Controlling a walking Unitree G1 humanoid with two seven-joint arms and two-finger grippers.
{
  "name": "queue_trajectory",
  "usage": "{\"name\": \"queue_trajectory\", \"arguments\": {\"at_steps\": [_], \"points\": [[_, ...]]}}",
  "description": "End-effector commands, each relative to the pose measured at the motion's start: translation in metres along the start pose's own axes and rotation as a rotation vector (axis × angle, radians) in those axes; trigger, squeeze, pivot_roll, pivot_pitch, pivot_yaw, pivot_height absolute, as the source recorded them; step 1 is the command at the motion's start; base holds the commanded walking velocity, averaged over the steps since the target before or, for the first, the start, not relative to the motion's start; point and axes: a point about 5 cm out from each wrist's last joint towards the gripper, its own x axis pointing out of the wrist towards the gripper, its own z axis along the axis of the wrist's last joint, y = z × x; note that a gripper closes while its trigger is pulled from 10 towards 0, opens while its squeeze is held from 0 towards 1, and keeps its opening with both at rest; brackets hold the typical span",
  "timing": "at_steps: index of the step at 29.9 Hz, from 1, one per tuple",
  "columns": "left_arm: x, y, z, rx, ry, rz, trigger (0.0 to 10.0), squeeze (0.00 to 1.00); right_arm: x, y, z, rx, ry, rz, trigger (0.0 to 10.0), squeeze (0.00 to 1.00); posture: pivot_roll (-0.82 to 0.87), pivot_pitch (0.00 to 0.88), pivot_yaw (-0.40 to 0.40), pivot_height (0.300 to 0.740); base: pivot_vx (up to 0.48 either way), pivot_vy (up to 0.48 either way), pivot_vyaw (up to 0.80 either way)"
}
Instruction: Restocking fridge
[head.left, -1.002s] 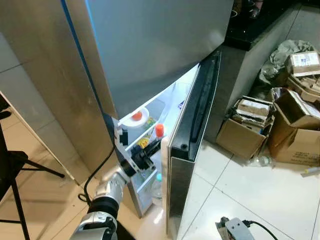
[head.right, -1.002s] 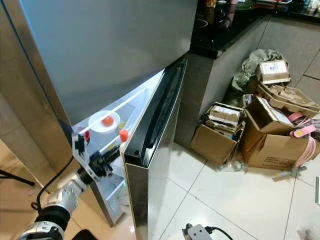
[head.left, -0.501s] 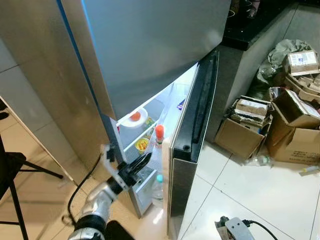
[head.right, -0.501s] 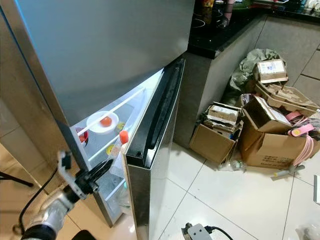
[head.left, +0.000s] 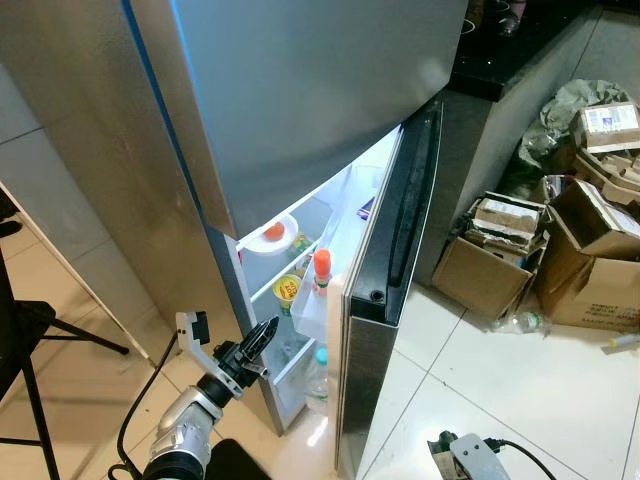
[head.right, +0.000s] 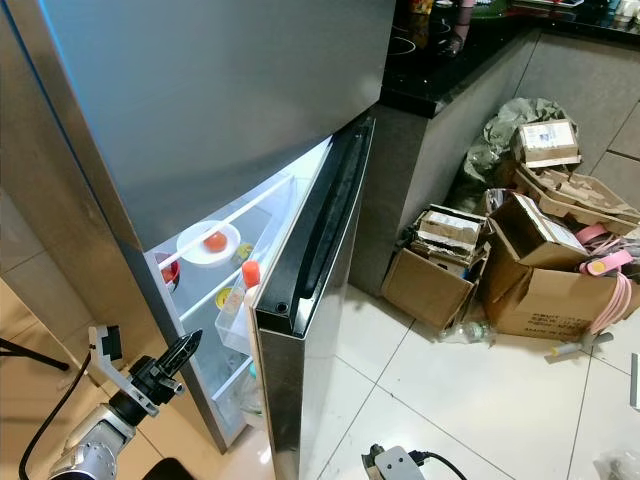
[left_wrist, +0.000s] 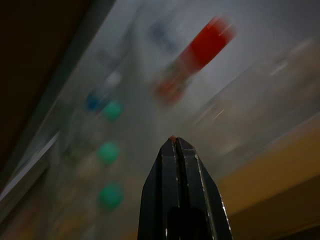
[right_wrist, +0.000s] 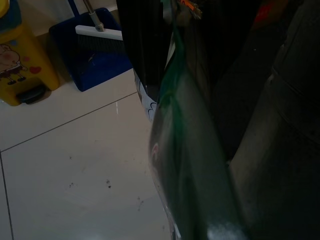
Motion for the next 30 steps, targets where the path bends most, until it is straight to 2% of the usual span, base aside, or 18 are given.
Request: {"name": "queue_trajectory", "arguments": {"at_steps": [1,2,4,7,8,9,10,11,13,14,15,16,17,18,19,23,30], "points": [[-0.004,-0.001,-0.013,0.001,0.053,0.033,10.0,0.00,0.000,0.002,0.001,0.013,-0.013,0.010,10.0,0.00,-0.03,0.000,-0.018,0.740,0.000,0.000,0.00],[-0.004,-0.001,-0.013,0.001,0.053,0.033,10.0,0.00,0.000,0.002,0.001,0.013,-0.013,0.010,10.0,0.00,-0.03,0.000,-0.018,0.740,0.000,0.000,0.00],[-0.014,0.005,-0.026,0.007,0.123,0.138,10.0,0.00,0.000,0.002,0.001,0.018,-0.012,0.012,10.0,0.00,-0.03,0.000,-0.016,0.740,0.000,0.000,0.00],[-0.018,0.009,-0.029,0.010,0.142,0.197,10.0,0.00,0.000,0.002,0.001,0.019,-0.012,0.012,10.0,0.00,-0.03,0.000,-0.016,0.740,0.000,0.000,0.00],[-0.029,0.014,-0.038,-0.017,0.188,0.291,10.0,0.00,0.000,0.002,0.001,0.019,-0.011,0.012,10.0,0.00,-0.03,0.000,-0.016,0.740,0.000,0.000,0.00],[-0.029,0.014,-0.038,-0.017,0.188,0.291,10.0,0.00,0.000,0.002,0.001,0.019,-0.011,0.012,10.0,0.00,-0.03,0.000,-0.016,0.740,0.000,0.000,0.00],[-0.039,0.019,-0.045,-0.041,0.223,0.370,10.0,0.00,0.000,0.002,0.001,0.017,-0.011,0.012,10.0,0.00,-0.03,0.000,-0.017,0.740,0.000,0.000,0.00],[-0.039,0.019,-0.045,-0.041,0.223,0.370,10.0,0.00,0.000,0.002,0.001,0.017,-0.011,0.012,10.0,0.00,-0.03,0.000,-0.017,0.740,0.000,0.000,0.00],[-0.062,0.026,-0.061,-0.085,0.304,0.514,10.0,0.00,0.001,0.003,0.001,0.013,-0.010,0.011,10.0,0.00,-0.04,0.000,-0.016,0.740,0.000,0.000,0.00],[-0.062,0.026,-0.061,-0.085,0.304,0.514,10.0,0.00,0.001,0.003,0.001,0.013,-0.010,0.011,10.0,0.00,-0.04,0.000,-0.016,0.740,0.000,0.000,0.00],[-0.072,0.027,-0.067,-0.105,0.331,0.568,10.0,0.00,0.001,0.003,0.001,0.011,-0.009,0.010,10.0,0.00,-0.04,0.000,-0.016,0.740,0.000,0.000,0.00],[-0.072,0.027,-0.067,-0.105,0.331,0.568,10.0,0.00,0.001,0.003,0.001,0.011,-0.009,0.010,10.0,0.00,-0.04,0.000,-0.016,0.740,0.000,0.000,0.00],[-0.082,0.028,-0.074,-0.132,0.358,0.619,10.0,0.00,0.001,0.003,0.001,0.009,-0.008,0.010,10.0,0.00,-0.04,0.000,-0.016,0.740,0.000,0.000,0.00],[-0.082,0.028,-0.074,-0.132,0.358,0.619,10.0,0.00,0.001,0.003,0.001,0.009,-0.008,0.010,10.0,0.00,-0.04,0.000,-0.016,0.740,0.000,0.000,0.00],[-0.090,0.027,-0.083,-0.162,0.382,0.667,10.0,0.00,0.001,0.003,0.001,0.006,-0.007,0.008,10.0,0.00,-0.04,0.000,-0.017,0.740,0.000,0.000,0.00],[-0.101,0.024,-0.093,-0.195,0.413,0.728,10.0,0.00,0.001,0.002,0.000,0.001,-0.006,0.006,10.0,0.00,-0.04,0.000,-0.017,0.740,-0.076,0.000,0.00],[-0.106,0.026,-0.094,-0.207,0.403,0.769,10.0,0.00,0.001,0.002,0.000,-0.009,-0.004,0.003,10.0,0.00,-0.04,0.000,-0.016,0.740,-0.334,0.000,0.00]]}}
